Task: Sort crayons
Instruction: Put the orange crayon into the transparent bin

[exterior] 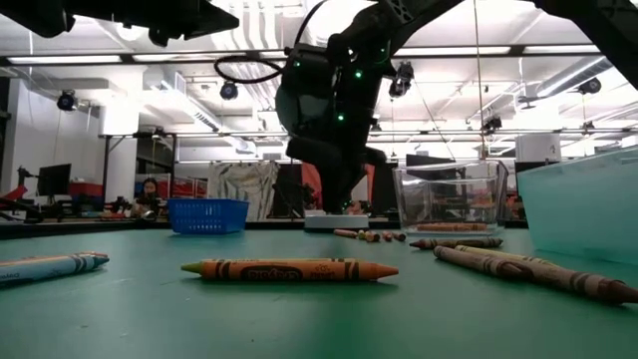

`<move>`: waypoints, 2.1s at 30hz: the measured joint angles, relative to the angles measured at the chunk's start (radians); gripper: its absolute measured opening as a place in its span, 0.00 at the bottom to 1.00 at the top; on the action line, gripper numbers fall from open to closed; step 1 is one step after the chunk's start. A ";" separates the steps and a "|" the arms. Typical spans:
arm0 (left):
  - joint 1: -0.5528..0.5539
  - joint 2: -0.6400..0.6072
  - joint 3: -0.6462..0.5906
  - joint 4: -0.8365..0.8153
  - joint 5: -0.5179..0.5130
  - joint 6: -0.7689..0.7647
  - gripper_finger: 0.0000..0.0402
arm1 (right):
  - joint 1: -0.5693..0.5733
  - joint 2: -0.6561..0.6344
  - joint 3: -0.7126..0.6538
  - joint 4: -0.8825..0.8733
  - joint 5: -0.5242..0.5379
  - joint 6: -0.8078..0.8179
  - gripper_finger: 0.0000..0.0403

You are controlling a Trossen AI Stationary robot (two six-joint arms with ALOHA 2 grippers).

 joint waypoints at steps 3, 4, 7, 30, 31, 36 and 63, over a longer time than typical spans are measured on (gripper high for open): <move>0.000 0.000 0.000 0.000 0.000 0.017 0.00 | 0.022 0.000 0.020 -0.001 -0.067 -0.231 0.11; 0.000 0.000 0.000 0.000 0.000 0.029 0.00 | 0.033 0.000 0.027 -0.003 -0.070 -0.321 0.11; 0.000 0.000 0.000 0.007 0.000 0.053 0.00 | 0.074 0.000 0.031 -0.042 -0.024 -0.627 0.11; 0.002 -0.001 0.006 0.006 -0.046 0.165 0.00 | 0.061 0.079 0.033 -0.065 0.270 -0.660 0.11; 0.002 -0.001 0.006 0.005 -0.061 0.166 0.00 | 0.061 0.081 0.033 -0.064 0.282 -0.652 0.11; 0.002 -0.001 0.006 -0.001 -0.091 0.172 0.00 | 0.060 0.082 0.033 -0.071 0.287 -0.590 0.11; 0.002 -0.230 -0.021 -0.030 -0.198 0.179 0.00 | -0.002 0.082 0.034 -0.074 0.147 -0.318 0.30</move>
